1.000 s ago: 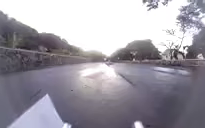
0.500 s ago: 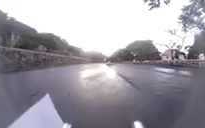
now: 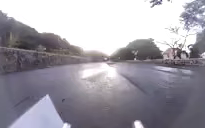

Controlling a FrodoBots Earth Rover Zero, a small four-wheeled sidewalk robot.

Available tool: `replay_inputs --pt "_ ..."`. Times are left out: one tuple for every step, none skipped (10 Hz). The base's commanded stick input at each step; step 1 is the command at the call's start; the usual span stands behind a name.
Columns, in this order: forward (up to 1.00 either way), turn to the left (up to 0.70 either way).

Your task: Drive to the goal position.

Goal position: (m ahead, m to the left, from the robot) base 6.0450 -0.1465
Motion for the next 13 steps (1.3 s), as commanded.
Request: replay_inputs --pt "0.50 -0.05" --pt "0.50 0.00" --pt "0.50 0.00" --pt "0.50 -0.18" --pt "0.50 -0.42" --pt "0.50 -0.50" --pt "0.50 -0.23" --pt "0.50 0.00" --pt "0.50 -0.04" --pt "0.50 -0.19" --pt "0.50 -0.44" --pt "0.50 -0.48" --pt "0.50 -0.19"
